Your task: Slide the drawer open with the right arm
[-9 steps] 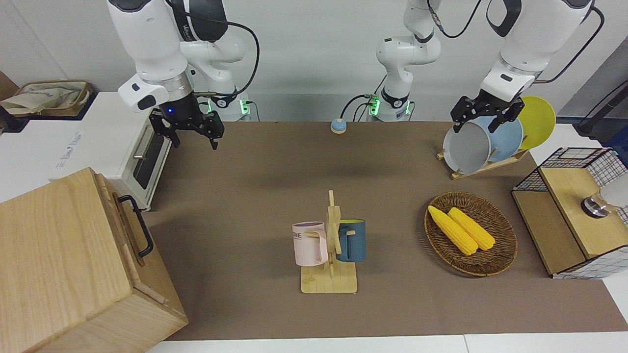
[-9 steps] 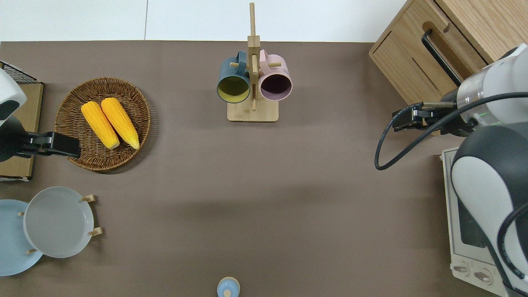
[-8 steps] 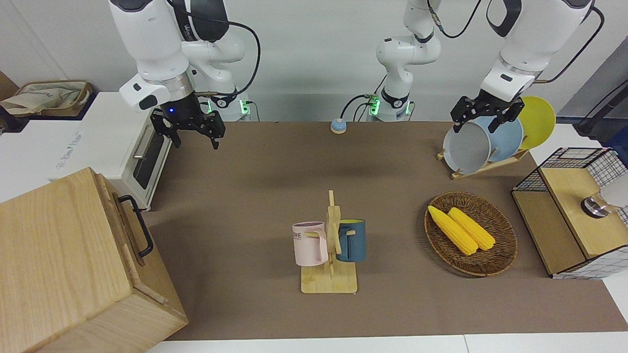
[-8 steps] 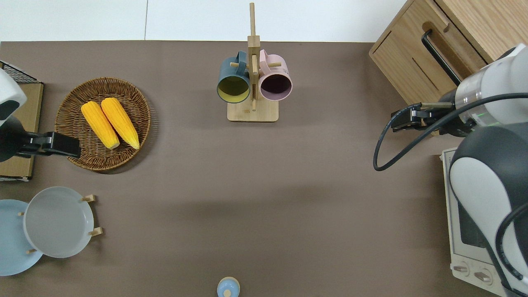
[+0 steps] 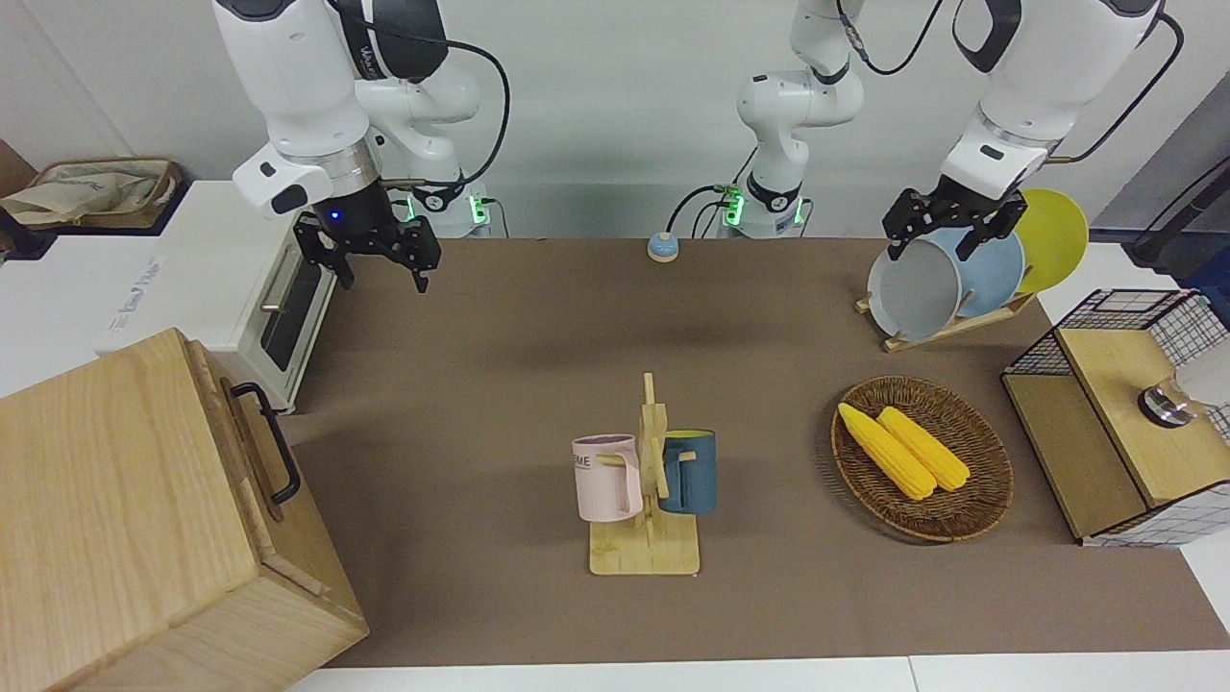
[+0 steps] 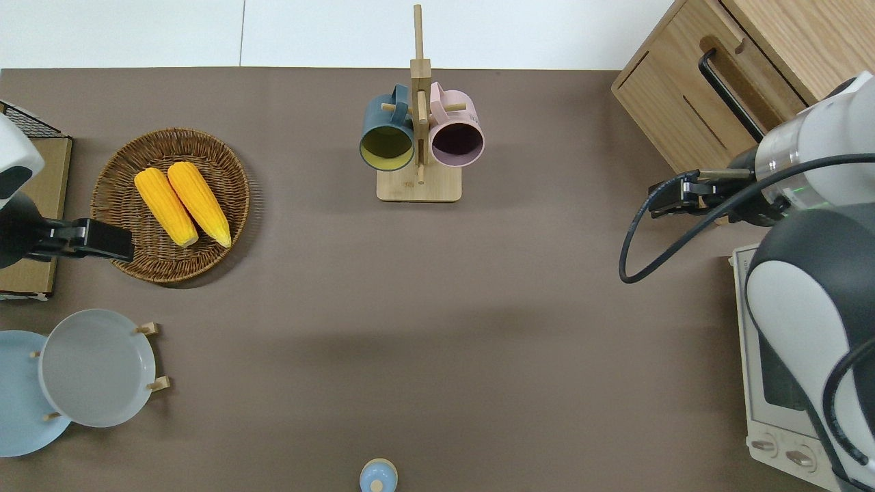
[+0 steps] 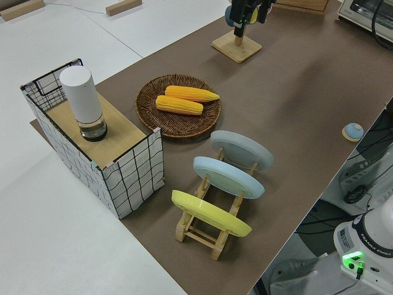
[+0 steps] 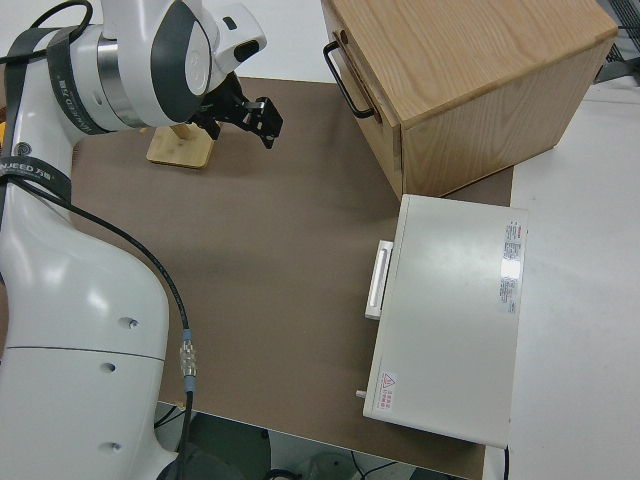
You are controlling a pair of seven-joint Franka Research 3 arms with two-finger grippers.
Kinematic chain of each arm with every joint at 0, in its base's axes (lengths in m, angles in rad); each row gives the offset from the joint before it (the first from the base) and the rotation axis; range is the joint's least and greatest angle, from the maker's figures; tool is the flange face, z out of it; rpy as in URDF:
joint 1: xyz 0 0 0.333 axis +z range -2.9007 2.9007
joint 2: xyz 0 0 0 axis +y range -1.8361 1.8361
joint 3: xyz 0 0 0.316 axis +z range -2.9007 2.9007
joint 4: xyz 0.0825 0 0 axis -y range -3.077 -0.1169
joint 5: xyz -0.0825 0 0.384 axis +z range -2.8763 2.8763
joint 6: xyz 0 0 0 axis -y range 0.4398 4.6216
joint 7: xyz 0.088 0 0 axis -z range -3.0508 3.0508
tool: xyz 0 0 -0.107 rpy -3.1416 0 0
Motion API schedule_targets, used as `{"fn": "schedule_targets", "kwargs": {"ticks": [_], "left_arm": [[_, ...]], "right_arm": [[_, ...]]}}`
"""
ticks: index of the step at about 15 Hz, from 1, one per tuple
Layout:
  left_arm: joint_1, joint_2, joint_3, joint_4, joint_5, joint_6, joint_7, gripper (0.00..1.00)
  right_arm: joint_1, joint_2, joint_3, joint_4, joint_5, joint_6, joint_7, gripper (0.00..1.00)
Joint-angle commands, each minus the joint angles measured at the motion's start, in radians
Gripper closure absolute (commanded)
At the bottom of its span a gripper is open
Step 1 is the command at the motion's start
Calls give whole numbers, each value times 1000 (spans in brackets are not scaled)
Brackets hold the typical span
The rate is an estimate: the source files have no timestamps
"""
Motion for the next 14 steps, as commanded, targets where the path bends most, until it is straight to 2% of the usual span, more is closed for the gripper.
{"fn": "schedule_targets", "kwargs": {"ticks": [1, 3, 10, 14], "left_arm": [[5, 11, -7, 26, 17, -20, 10, 7], [5, 11, -7, 24, 17, -20, 10, 7], [5, 11, -7, 24, 17, -20, 10, 7], [5, 11, -7, 26, 17, -20, 10, 7]], "right_arm": [[-17, -10, -1, 10, 3, -17, -8, 13], [-18, -5, -1, 24, 8, -17, -11, 13], [-24, -5, -4, 24, -12, -17, -16, 15], [-9, -2, -5, 24, -107, -19, -37, 15]]}}
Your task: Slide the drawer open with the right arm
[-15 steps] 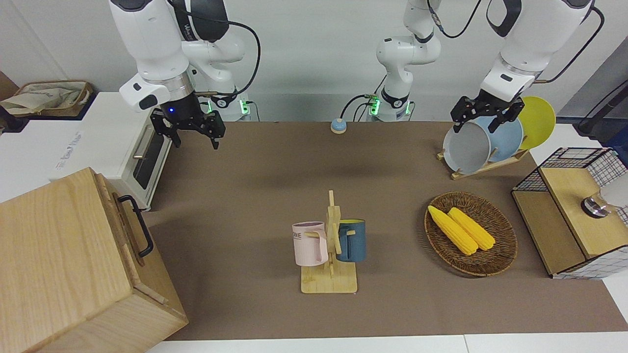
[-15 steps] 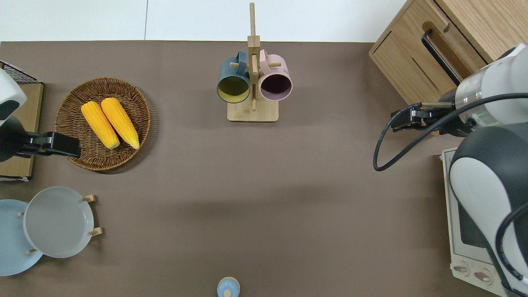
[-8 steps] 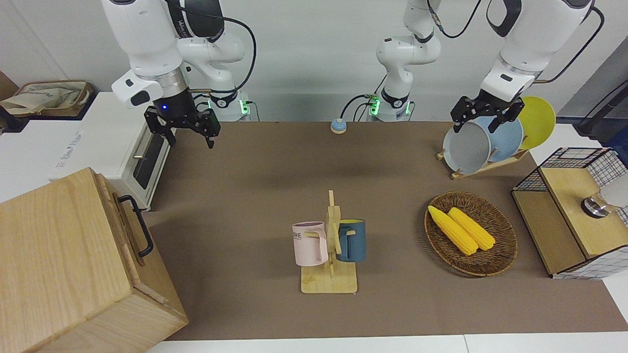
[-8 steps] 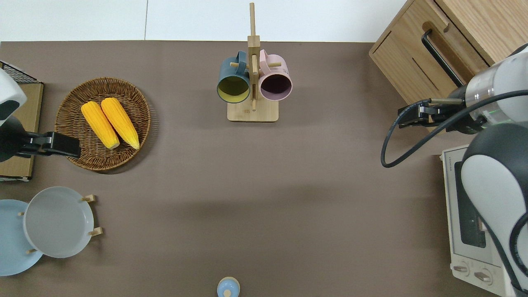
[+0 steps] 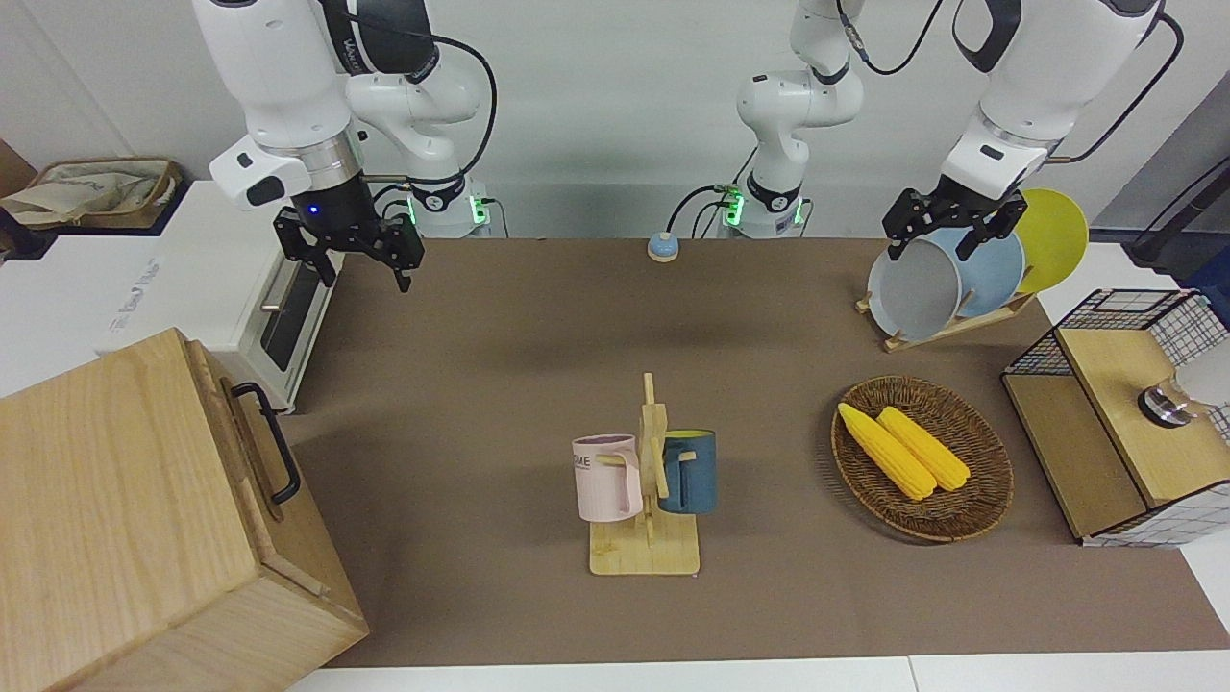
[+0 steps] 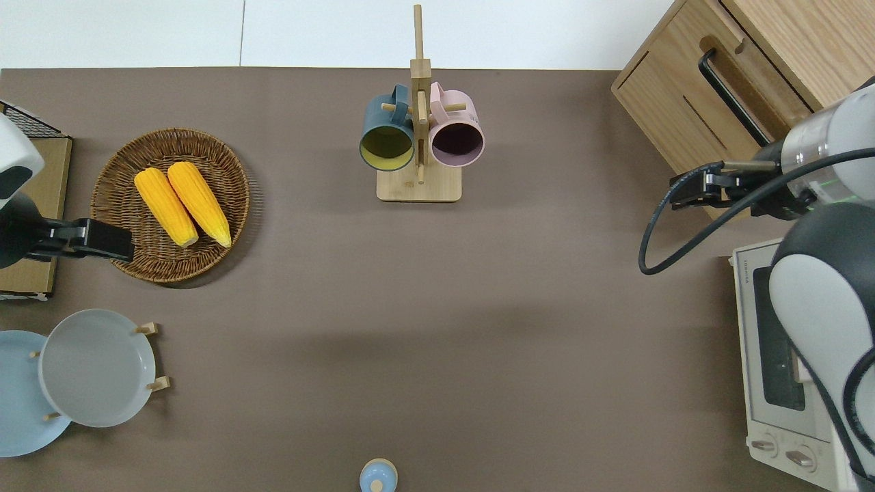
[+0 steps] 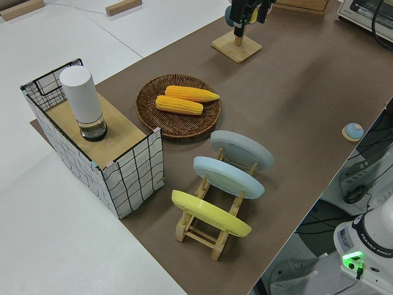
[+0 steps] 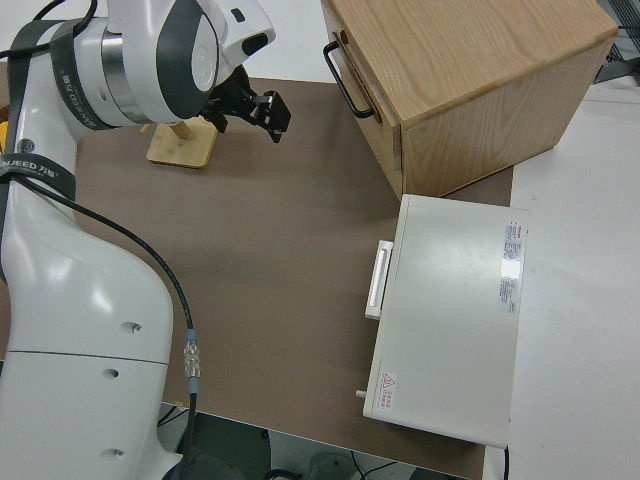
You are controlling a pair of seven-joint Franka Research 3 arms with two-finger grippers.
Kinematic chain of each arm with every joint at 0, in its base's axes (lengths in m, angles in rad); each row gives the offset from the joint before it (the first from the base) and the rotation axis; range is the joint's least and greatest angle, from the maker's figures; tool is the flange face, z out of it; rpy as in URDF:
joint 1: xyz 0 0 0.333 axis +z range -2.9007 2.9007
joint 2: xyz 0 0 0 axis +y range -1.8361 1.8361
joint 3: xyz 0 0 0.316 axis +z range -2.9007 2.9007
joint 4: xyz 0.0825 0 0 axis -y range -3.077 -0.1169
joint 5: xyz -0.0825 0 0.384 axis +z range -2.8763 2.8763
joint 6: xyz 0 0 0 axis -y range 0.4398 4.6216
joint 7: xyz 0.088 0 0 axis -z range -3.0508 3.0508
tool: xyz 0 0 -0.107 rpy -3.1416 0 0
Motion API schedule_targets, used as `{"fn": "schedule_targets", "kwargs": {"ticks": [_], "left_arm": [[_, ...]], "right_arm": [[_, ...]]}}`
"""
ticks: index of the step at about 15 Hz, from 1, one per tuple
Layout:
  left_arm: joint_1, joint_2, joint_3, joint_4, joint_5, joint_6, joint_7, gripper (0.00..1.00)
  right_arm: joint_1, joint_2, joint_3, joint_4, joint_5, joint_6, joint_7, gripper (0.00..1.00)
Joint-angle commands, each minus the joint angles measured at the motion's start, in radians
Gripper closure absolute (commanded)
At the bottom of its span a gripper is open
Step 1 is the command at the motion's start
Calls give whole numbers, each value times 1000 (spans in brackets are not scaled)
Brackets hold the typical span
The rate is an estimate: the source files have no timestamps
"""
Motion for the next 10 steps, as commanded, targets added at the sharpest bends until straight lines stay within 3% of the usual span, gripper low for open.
{"fn": "schedule_targets", "kwargs": {"ticks": [1, 4, 10], "left_arm": [[5, 11, -7, 24, 17, -20, 10, 7], [5, 11, -7, 24, 17, -20, 10, 7], [5, 11, -7, 26, 17, -20, 10, 7]], "right_arm": [[2, 0, 12, 6, -112, -18, -49, 15], [10, 11, 16, 6, -224, -18, -104, 15], [123, 50, 15, 6, -482, -18, -144, 17]]}}
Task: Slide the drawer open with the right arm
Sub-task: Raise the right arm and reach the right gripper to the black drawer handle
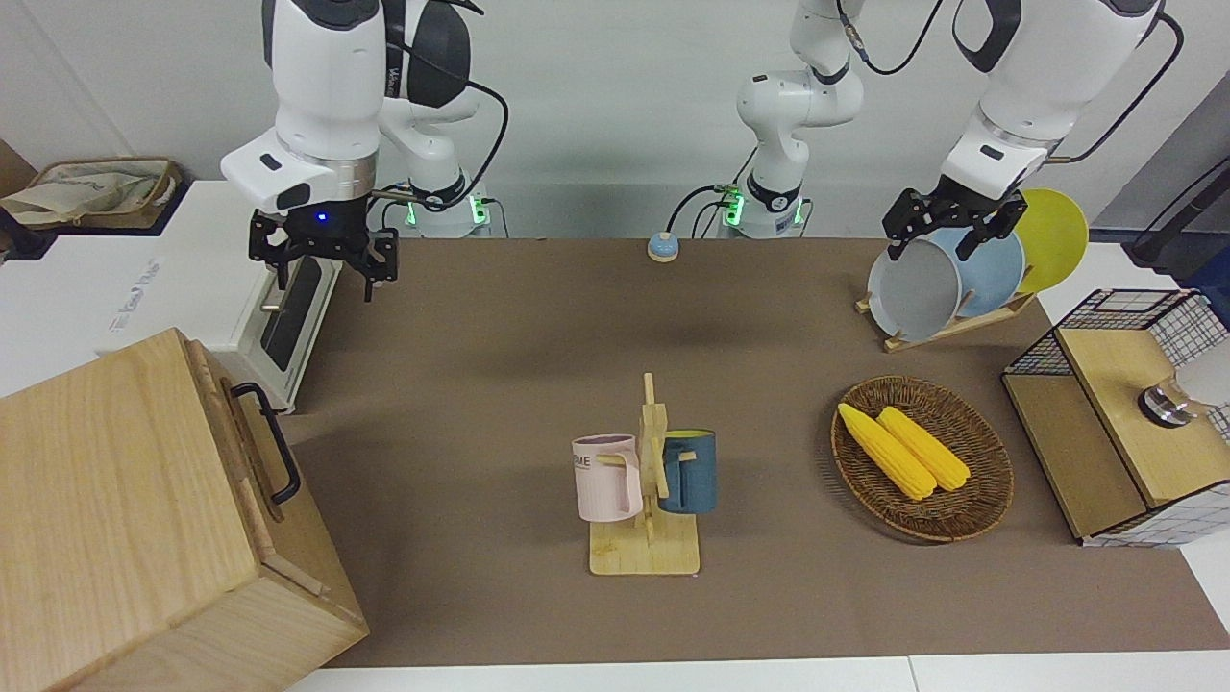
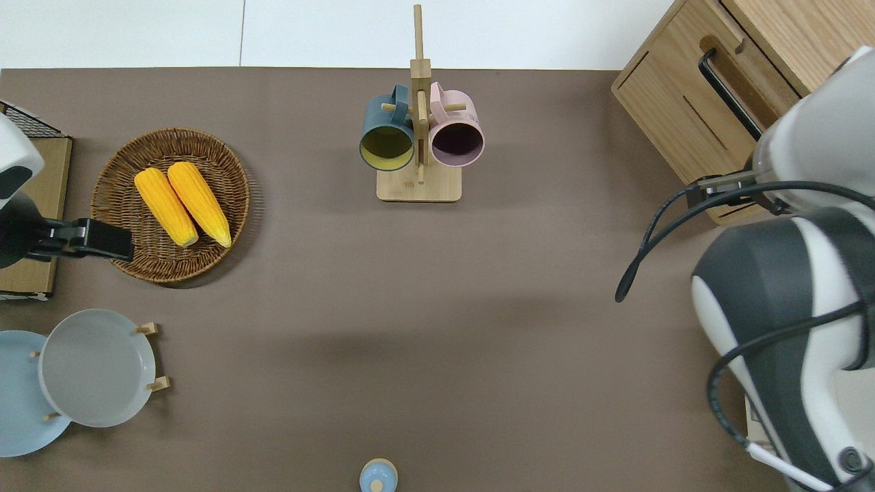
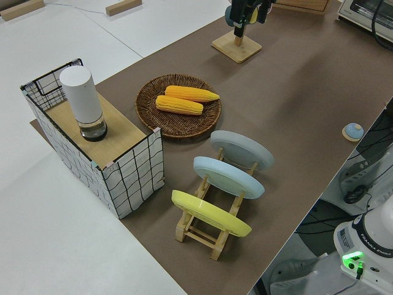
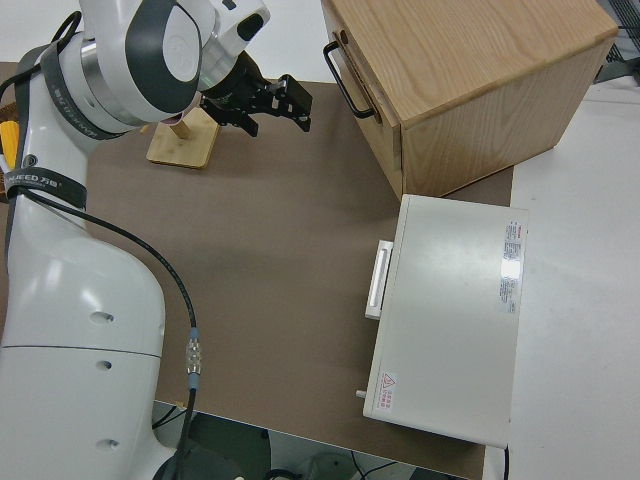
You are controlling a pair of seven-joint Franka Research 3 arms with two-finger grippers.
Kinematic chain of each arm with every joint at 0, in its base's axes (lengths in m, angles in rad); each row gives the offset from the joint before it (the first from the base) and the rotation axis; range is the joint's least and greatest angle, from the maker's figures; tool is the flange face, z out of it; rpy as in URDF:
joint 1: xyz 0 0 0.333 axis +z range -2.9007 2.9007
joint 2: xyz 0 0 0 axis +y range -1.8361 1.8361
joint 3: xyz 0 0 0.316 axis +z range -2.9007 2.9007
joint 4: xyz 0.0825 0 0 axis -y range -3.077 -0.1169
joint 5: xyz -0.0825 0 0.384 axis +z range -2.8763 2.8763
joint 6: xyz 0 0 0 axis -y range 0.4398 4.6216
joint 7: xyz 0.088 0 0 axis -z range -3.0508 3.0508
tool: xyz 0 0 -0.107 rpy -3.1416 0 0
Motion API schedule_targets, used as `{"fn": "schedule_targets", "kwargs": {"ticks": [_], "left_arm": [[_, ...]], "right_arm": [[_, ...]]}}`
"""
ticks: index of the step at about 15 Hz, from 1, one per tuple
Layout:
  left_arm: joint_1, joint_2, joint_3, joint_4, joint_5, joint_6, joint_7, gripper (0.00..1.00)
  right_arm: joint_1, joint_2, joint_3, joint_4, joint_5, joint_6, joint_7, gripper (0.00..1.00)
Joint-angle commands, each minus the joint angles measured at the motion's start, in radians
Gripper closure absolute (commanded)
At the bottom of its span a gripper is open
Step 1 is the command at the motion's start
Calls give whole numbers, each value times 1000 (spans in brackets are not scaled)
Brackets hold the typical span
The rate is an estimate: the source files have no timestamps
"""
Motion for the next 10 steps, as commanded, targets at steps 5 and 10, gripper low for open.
{"fn": "schedule_targets", "kwargs": {"ticks": [5, 10], "left_arm": [[5, 11, -7, 26, 17, -20, 10, 7], [5, 11, -7, 24, 17, -20, 10, 7]], "right_arm": [[122, 72, 1, 1, -328, -8, -33, 15], [164, 161, -1, -2, -591, 9, -51, 17]]}}
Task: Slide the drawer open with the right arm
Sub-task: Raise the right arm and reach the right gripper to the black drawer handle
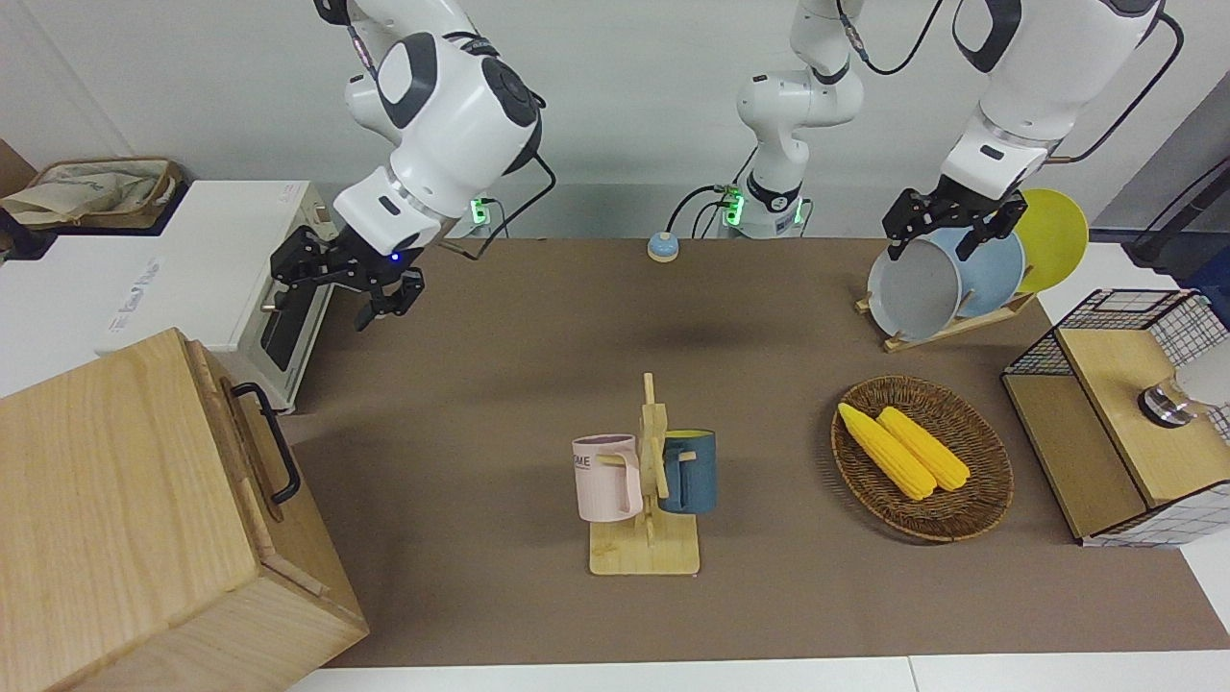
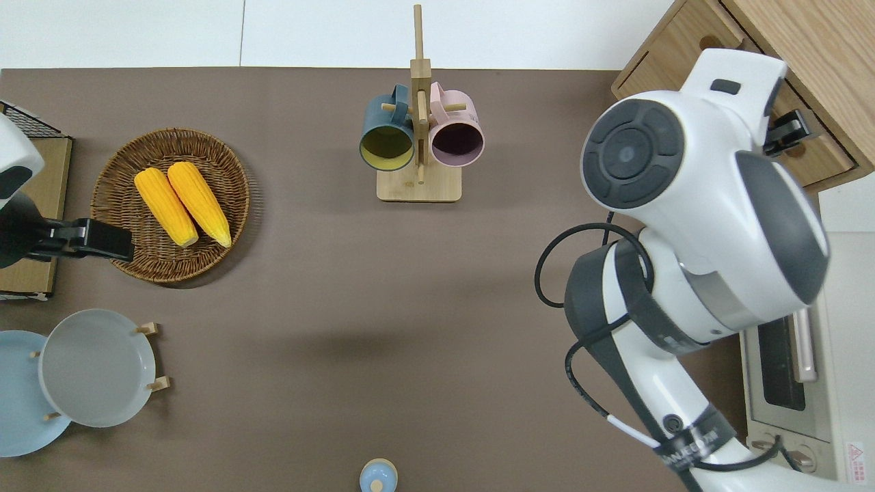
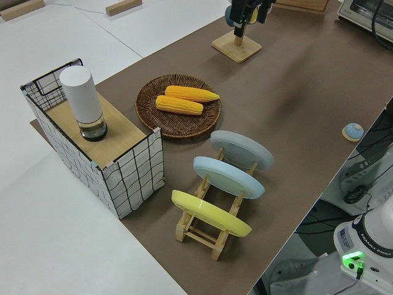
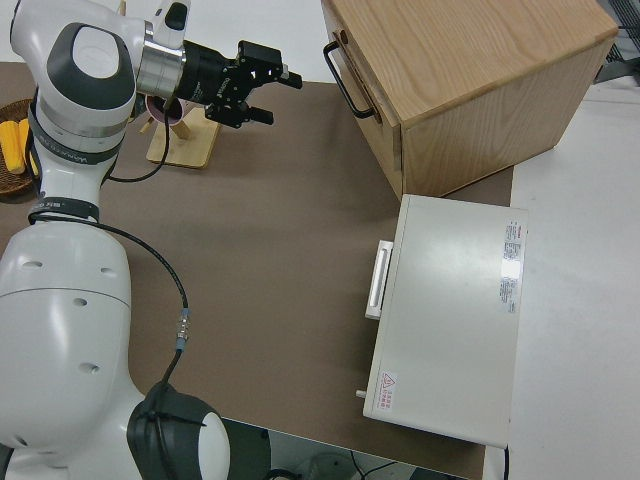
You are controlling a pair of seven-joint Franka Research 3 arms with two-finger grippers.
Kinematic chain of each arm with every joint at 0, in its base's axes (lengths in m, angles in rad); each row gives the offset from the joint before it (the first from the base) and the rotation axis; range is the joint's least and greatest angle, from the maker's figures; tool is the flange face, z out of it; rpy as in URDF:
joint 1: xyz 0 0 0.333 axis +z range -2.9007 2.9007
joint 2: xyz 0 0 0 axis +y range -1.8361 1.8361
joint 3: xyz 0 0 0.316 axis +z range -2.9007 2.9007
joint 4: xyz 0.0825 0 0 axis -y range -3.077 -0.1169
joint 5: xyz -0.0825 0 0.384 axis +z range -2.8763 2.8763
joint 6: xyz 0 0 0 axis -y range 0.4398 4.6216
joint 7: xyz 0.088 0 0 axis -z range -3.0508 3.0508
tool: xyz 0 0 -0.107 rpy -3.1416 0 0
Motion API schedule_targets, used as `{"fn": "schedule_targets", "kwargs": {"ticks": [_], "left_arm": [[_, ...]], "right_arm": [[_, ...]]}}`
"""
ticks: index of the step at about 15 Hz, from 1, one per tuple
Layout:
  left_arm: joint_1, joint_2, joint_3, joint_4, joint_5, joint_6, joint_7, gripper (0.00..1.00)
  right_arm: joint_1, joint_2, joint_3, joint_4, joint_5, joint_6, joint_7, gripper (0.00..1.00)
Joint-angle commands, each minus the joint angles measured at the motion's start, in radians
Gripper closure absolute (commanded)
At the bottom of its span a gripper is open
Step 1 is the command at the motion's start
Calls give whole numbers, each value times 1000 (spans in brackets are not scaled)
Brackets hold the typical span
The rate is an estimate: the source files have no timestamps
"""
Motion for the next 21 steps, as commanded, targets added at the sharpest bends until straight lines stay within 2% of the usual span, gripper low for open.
{"fn": "schedule_targets", "kwargs": {"ticks": [1, 4, 8, 13, 14, 17, 21], "left_arm": [[5, 11, -7, 24, 17, -20, 10, 7], [5, 11, -7, 26, 17, -20, 10, 7], [5, 11, -7, 24, 17, -20, 10, 7], [5, 11, -7, 26, 17, -20, 10, 7], [5, 11, -7, 26, 17, -20, 10, 7], [5, 11, -7, 26, 17, -20, 10, 7], [5, 11, -7, 26, 17, -20, 8, 7]], "right_arm": [[26, 68, -3, 4, -165, 13, -27, 17], [39, 112, -5, 3, -265, 16, -6, 17], [41, 143, -11, -37, -362, 39, 85, 17], [50, 195, -19, -137, -512, 31, 298, 17], [50, 212, -20, -146, -546, 27, 339, 17], [53, 241, -39, -149, -598, 24, 396, 17], [66, 256, -83, -146, -672, 41, 402, 17]]}}
